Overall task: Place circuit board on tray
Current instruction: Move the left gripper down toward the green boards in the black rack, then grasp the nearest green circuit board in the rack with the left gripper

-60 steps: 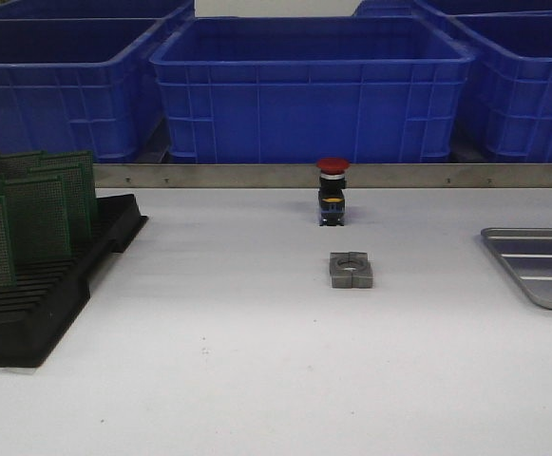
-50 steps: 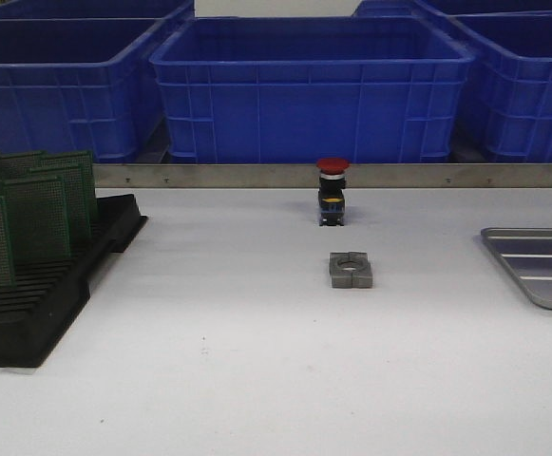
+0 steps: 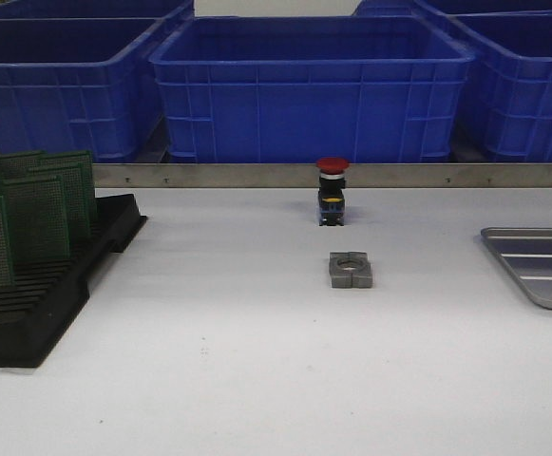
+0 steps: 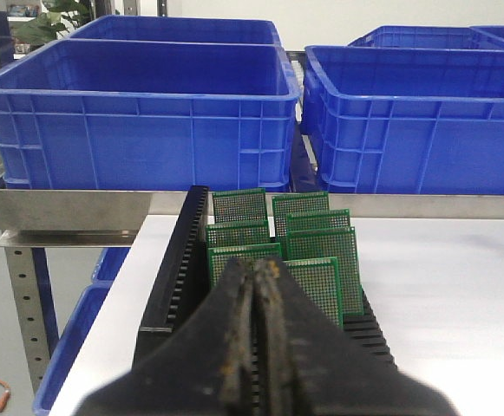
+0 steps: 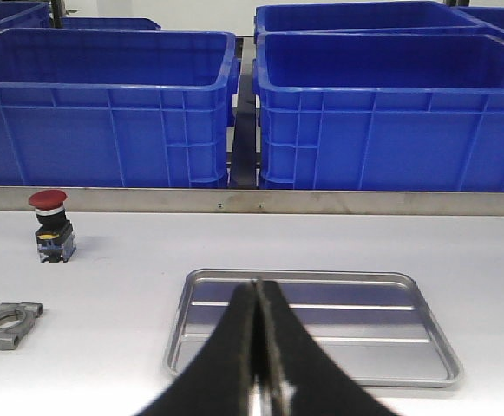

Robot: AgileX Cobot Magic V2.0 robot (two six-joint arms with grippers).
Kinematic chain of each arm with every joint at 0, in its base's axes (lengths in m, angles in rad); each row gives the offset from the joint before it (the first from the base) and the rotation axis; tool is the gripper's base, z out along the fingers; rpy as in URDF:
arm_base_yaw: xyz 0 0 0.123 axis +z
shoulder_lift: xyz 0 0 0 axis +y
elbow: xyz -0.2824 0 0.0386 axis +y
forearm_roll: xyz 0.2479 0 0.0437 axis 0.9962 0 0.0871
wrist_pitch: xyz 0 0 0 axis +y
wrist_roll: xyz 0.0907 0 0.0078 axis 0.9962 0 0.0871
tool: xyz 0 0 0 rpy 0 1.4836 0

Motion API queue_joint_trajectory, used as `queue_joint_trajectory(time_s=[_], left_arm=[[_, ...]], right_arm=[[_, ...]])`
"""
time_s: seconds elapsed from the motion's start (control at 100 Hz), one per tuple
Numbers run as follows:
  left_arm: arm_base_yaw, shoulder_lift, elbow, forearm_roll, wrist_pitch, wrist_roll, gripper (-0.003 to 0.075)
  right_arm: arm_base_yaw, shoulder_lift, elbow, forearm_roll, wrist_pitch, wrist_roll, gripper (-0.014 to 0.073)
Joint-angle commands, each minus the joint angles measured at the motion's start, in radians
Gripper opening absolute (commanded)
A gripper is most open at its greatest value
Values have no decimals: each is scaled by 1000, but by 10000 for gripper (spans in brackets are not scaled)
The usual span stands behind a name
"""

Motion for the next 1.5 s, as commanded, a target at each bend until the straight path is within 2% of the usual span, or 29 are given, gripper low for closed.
queue_joint_trajectory(time_s=[0.0,0.22,0.38,0.61,0.89,0.96,1.02,1.03,1.04,1.12,1.18,1.29,1.38,1.43,1.49], left_arm=[[-1,-30,-49,32,-55,-1,-20],[-1,-21,-212,42,119,-1,-20],[-1,57,-339,42,287,-1,-20],[-1,286,-531,38,462,-1,-20],[-1,618,-739,38,572,9,-13],[-1,705,-791,24,614,65,45],[-1,783,-837,-3,646,130,155],[-1,792,-842,-6,649,130,155],[-1,809,-852,-14,655,149,194],[-1,902,-911,-73,691,282,330],[-1,964,-948,-110,711,367,400],[-1,1078,-1014,-154,750,540,407],[-1,1173,-1066,-214,811,753,407],[-1,1224,-1092,-258,856,888,407],[-1,1285,-1113,-314,899,1135,407]], right_arm=[[-7,-26,-12,0,-74,-7,-61],[-7,-26,-12,0,-74,-7,-61],[-7,-26,-12,0,-74,-7,-61],[-7,-26,-12,0,-74,-7,-61],[-7,-26,-12,0,-74,-7,-61],[-7,-26,-12,0,-74,-7,-61],[-7,-26,-12,0,-74,-7,-61],[-7,-26,-12,0,-74,-7,-61],[-7,-26,-12,0,-74,-7,-61],[-7,-26,-12,0,-74,-7,-61],[-7,-26,-12,0,-74,-7,-61],[-7,-26,-12,0,-74,-7,-61],[-7,-26,-12,0,-74,-7,-61],[-7,-26,-12,0,-74,-7,-61],[-7,-26,-12,0,-74,-7,-61]])
